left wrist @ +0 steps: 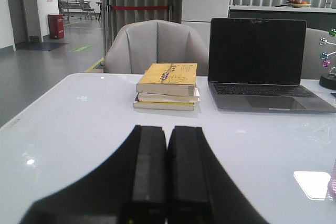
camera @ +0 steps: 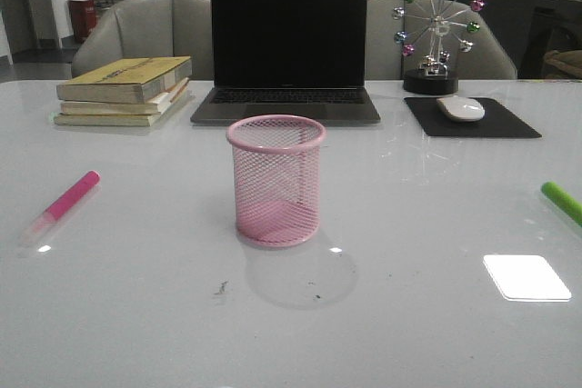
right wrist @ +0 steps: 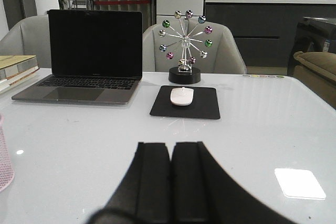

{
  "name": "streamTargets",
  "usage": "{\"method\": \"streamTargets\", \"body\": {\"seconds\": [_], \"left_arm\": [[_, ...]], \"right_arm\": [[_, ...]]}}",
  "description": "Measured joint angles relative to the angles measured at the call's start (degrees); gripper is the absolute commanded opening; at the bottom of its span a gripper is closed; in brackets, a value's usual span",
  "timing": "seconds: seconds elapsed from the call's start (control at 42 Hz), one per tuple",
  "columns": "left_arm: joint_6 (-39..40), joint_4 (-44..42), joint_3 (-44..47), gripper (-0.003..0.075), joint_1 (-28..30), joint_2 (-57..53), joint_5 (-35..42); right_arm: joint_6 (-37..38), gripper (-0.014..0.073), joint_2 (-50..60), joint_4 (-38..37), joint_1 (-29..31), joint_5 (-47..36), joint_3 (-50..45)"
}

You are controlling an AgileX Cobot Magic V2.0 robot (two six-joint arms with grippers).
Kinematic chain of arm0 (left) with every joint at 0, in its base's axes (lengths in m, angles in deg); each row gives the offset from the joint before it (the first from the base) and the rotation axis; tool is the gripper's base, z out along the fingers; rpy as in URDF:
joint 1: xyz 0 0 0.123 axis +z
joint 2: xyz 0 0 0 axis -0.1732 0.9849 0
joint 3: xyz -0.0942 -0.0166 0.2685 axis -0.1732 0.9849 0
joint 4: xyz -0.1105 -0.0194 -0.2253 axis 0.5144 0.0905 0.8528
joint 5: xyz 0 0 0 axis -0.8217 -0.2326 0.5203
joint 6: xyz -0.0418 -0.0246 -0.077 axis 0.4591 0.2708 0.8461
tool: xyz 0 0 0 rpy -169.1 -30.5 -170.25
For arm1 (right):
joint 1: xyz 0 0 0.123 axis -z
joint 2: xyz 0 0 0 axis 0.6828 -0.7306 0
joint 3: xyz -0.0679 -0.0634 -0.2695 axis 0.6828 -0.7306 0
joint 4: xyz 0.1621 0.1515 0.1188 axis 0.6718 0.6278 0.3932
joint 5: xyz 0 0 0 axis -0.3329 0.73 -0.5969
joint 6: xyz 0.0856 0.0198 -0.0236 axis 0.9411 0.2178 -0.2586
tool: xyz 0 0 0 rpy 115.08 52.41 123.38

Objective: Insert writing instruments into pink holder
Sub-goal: 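Move the right gripper down over the green highlighter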

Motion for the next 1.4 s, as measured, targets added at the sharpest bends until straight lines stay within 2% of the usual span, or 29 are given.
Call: {"method": "streamTargets", "body": {"seconds": [0.619, 0.857, 1.0, 1.214, 1.405], "left_arm": [[0.0, 0.0, 0.0, 0.0091, 0.0, 0.0, 0.0], [0.0, 1.0, -0.9, 0.0091, 0.0, 0.0, 2.2], [0.0, 1.2, -8.5, 0.0091, 0.0, 0.0, -1.3], [0.0, 1.2, -27.1, 0.0091, 0.0, 2.9, -7.4], [0.0, 1.2, -41.5, 0.0091, 0.0, 11.8, -18.8]], "right_arm": [[0.0, 0.0057, 0.0, 0.0, 0.0, 0.0, 0.0], [0.0, 0.0057, 0.0, 0.1, 0.0, 0.3, 0.8], [0.0, 0.0057, 0.0, 0.2, 0.0, 3.5, 8.2], [0.0, 0.0057, -2.2, 0.2, 0.0, 11.3, 23.7], [0.0, 0.0057, -11.0, 0.2, 0.0, 19.5, 35.4]]}}
